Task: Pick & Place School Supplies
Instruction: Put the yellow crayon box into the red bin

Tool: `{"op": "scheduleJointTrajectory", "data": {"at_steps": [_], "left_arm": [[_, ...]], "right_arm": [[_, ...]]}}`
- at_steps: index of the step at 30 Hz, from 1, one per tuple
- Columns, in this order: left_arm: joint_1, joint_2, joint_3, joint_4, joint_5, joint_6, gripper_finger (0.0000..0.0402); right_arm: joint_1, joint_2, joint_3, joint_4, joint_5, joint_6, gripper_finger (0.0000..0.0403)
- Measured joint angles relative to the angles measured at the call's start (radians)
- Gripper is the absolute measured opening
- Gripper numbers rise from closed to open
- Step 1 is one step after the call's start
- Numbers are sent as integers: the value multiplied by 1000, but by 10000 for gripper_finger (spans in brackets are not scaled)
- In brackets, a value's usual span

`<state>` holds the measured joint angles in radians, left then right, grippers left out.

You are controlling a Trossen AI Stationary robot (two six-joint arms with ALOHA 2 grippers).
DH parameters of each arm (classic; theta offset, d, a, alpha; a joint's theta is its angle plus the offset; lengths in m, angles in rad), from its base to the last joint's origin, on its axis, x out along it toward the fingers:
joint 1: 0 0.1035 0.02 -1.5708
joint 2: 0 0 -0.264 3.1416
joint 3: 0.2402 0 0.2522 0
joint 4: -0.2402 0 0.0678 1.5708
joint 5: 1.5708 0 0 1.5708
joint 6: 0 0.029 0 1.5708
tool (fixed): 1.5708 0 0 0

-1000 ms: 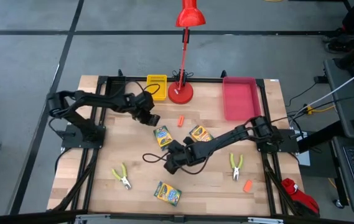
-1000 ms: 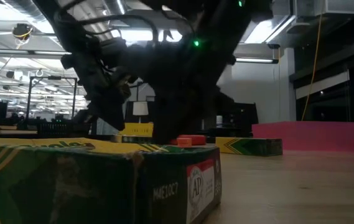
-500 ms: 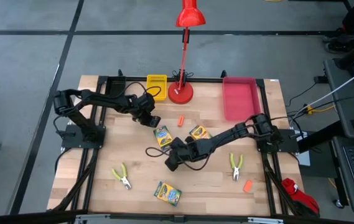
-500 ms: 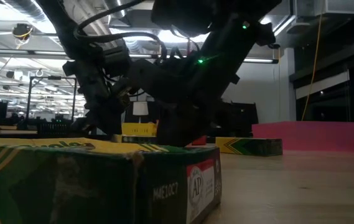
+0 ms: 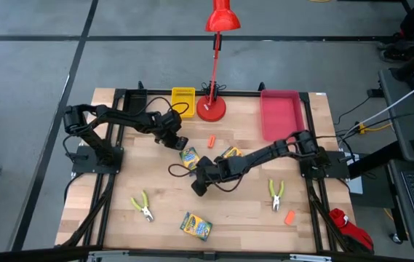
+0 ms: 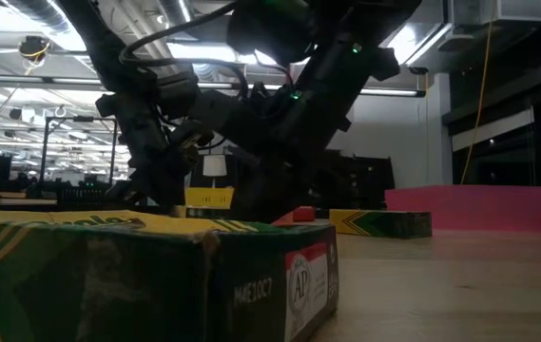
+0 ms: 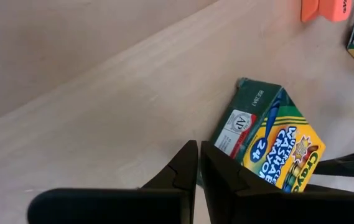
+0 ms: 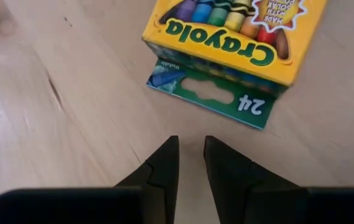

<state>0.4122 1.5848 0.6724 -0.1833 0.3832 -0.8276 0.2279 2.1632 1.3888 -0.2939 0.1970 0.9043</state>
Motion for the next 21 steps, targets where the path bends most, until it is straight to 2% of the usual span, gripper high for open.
{"op": "scheduleJointTrajectory", "data": {"at_steps": [14,21], "left_arm": [[-15,0,0,-12,24,0,15],[-47,0,0,-50,31,3,15]], "right_arm": [[-69,9,-2,95,-17,-49,81],[-71,-7,-6,109,28,-51,81]]}}
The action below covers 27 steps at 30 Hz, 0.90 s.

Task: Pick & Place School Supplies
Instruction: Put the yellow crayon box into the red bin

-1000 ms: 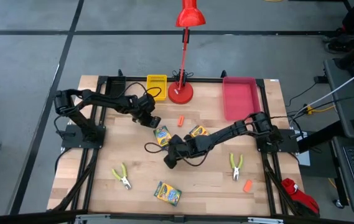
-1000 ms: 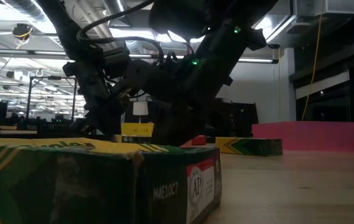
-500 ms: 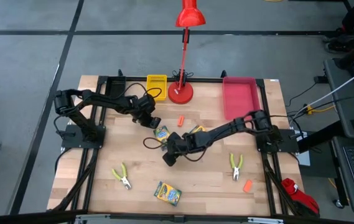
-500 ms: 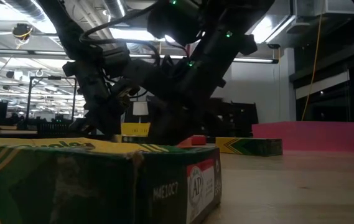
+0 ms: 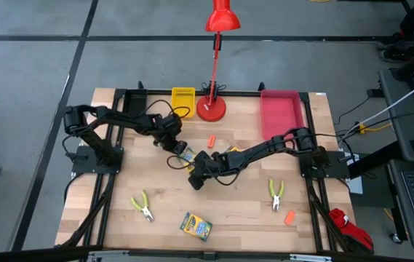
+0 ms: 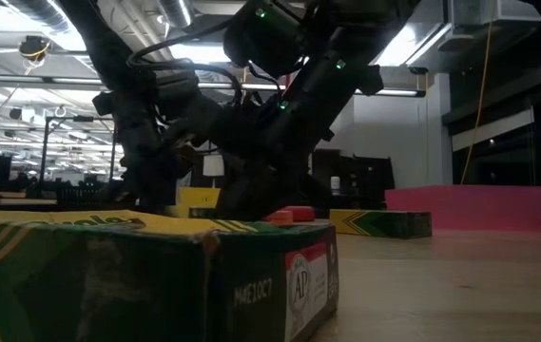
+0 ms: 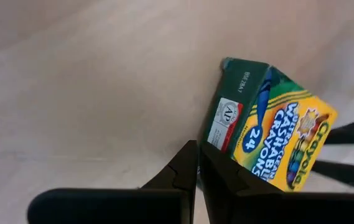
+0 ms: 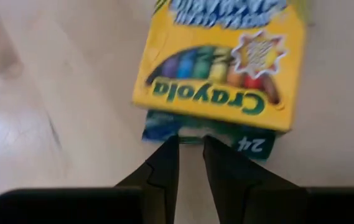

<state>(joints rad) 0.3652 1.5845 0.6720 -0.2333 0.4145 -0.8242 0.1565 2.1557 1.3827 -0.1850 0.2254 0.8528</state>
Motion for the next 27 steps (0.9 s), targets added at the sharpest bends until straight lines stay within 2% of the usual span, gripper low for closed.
{"op": "scheduleJointTrajectory", "data": {"at_steps": [5,16,27], "left_arm": [[-30,0,-2,-14,0,0,15],[-107,0,1,17,18,-34,15],[-178,-1,1,89,-51,-123,15]], "right_arm": [[-2,-57,-2,-28,87,-31,81],[-10,-175,2,-13,190,-90,81],[-24,-184,3,-16,181,-103,81]]}}
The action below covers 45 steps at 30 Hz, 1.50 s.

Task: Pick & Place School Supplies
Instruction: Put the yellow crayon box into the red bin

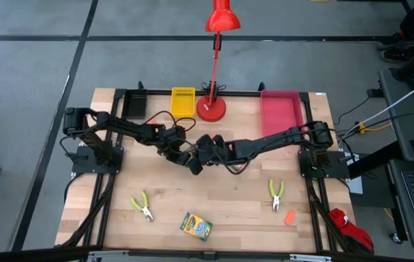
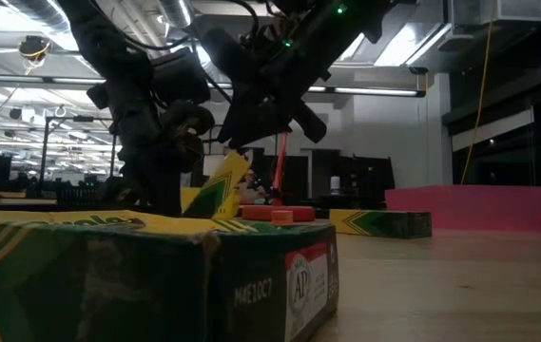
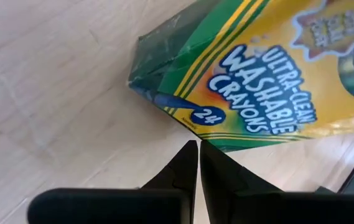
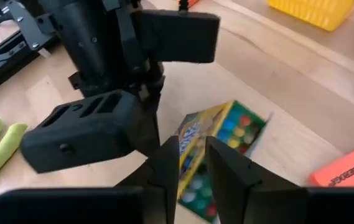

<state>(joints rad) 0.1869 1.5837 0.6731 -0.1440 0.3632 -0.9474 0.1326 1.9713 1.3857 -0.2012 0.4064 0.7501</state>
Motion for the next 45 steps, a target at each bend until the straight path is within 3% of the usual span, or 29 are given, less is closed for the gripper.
{"op": "scheduleJointTrajectory", "data": {"at_steps": [15,23,45], "left_arm": [[1,-7,0,21,-85,-27,15],[4,-120,-1,56,-180,-35,15],[3,-103,-1,63,-162,-61,15]], "right_arm": [[-2,-2,2,-8,18,-2,81],[14,-2,2,-124,3,82,81],[68,-2,2,-335,76,271,81]]}}
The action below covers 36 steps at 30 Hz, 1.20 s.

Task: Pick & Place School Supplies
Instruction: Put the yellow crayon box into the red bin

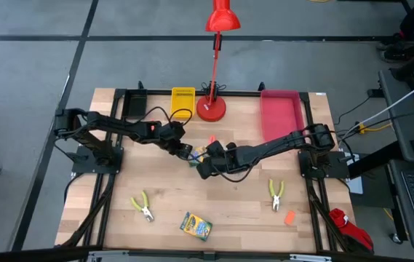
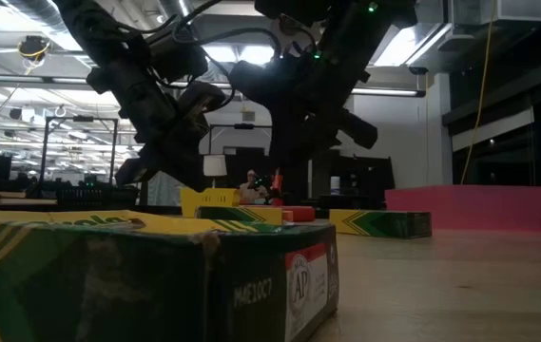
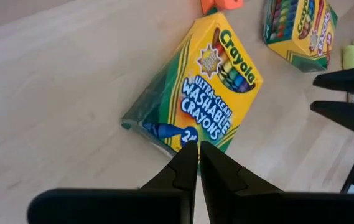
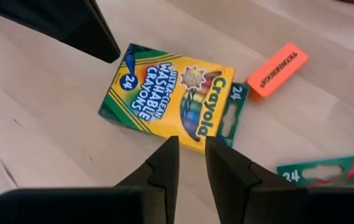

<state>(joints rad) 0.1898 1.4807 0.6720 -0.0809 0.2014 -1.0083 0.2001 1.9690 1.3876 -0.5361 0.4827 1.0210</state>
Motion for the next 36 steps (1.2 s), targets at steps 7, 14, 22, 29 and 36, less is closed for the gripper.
{"op": "scheduleJointTrajectory", "data": {"at_steps": [7,14,22,29,36], "left_arm": [[-1,30,0,-3,0,-1,15],[-8,72,1,7,-1,-2,15],[2,72,2,-52,-13,16,15],[2,75,-1,-114,-44,20,15],[2,75,-1,-118,-46,25,15]], "right_arm": [[26,-13,0,-16,15,23,81],[95,-80,0,-53,69,72,81],[185,-96,0,-92,78,177,81],[218,-96,0,-139,104,254,81],[197,-96,0,-137,116,250,81]]}}
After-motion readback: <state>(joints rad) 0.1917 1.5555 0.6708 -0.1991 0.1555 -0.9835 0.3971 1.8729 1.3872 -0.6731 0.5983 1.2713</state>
